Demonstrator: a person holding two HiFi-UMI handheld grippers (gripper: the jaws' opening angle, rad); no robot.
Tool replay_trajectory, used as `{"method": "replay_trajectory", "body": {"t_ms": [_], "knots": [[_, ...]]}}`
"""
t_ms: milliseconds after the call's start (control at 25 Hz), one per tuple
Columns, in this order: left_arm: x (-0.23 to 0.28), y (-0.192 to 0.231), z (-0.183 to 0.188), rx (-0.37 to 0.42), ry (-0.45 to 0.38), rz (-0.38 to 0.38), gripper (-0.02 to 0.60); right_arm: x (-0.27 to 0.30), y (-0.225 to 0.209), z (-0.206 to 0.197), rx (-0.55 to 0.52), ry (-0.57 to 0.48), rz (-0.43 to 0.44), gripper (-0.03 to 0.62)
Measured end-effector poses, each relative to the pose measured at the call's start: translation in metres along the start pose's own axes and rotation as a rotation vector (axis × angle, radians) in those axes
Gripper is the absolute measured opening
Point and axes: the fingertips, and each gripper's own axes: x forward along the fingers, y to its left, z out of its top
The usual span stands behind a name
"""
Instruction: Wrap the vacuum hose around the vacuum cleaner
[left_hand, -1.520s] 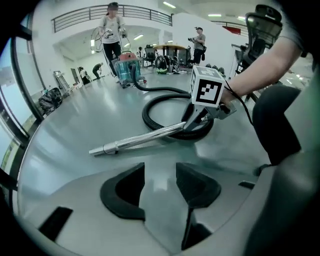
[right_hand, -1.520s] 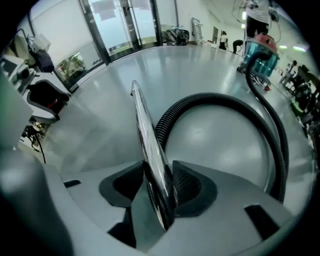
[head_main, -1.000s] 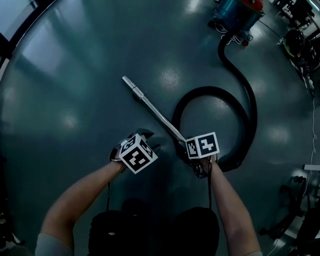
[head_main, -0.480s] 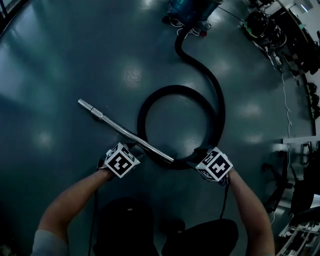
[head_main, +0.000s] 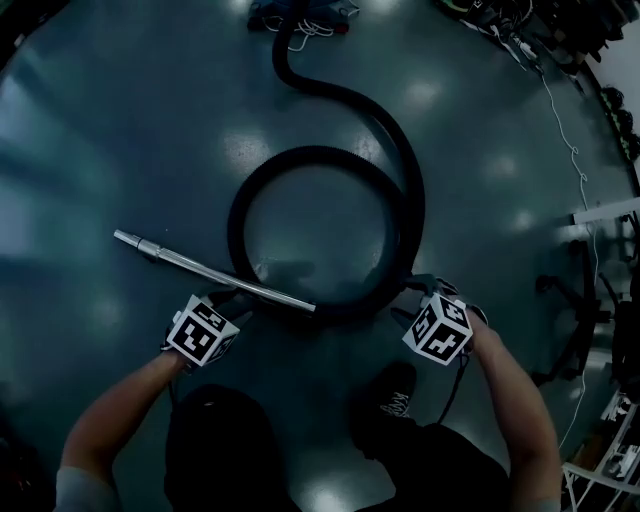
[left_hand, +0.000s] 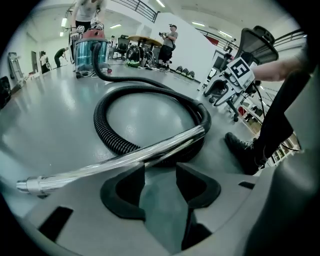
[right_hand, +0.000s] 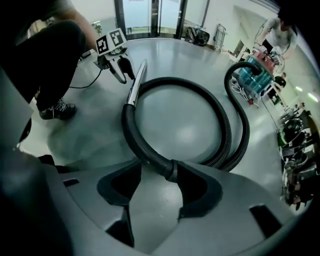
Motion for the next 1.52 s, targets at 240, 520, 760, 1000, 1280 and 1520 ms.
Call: {"method": "replay_trajectory", "body": {"t_ms": [240, 520, 760, 1000, 1280, 1520], "knots": [[0.007, -0.004, 0.005, 0.087, 0.083, 0.023, 0.199, 0.027, 0.003, 0.007, -0.178, -0.077, 0.037, 0.244], [0.014, 0.0, 0.019, 0.128, 0.138, 0.057, 0.198, 0.07, 0.015, 0.004, -0.502, 0.016, 0.091, 0.328], [0.02, 0.006, 0.031, 0.095, 0.196, 0.032, 0.198, 0.09, 0.015, -0.003, -0.647, 0.097, 0.102, 0.301], [0.02, 0.022, 0.054, -0.04, 0.087, 0.05, 0.196, 0.072, 0.038, 0.003, -0.617, -0.058, 0.031, 0.164], [0.036, 0.033, 0.091, -0.023, -0.02, 0.116, 0.196, 0.073, 0.069, 0.0, -0.357, -0.082, -0.008, 0.164], [0.049, 0.028, 0.114, 0.054, -0.022, 0.108, 0.196, 0.079, 0.1, 0.002, -0.115, -0.098, 0.008, 0.164]]}}
